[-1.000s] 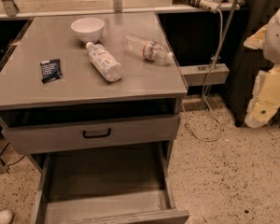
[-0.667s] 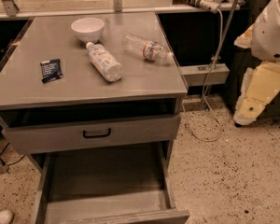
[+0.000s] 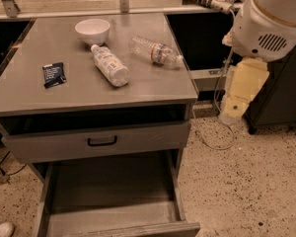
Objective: Place blue plastic bottle into middle drawer
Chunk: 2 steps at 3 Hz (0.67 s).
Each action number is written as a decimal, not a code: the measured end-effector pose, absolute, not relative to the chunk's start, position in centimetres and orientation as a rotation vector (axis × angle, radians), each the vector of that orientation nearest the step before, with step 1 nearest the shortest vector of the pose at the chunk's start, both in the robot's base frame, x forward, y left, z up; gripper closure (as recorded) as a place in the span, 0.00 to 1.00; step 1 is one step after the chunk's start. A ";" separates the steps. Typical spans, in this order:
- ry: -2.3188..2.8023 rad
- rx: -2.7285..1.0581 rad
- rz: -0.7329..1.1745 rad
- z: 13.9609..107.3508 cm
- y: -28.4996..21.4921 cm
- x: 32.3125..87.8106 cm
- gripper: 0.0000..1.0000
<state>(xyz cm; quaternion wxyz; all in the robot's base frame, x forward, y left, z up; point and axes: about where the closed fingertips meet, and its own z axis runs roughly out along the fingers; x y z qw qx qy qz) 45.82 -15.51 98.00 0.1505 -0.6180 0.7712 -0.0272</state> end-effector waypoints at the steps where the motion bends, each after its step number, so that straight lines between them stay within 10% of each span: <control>1: 2.232 -1.698 -0.078 97.7 -13.6 47.3 0.00; 2: 2.232 -1.652 -0.080 98.6 -7.0 51.8 0.00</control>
Offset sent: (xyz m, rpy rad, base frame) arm 0.0688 0.0934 0.0074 0.0616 -0.0557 -0.1054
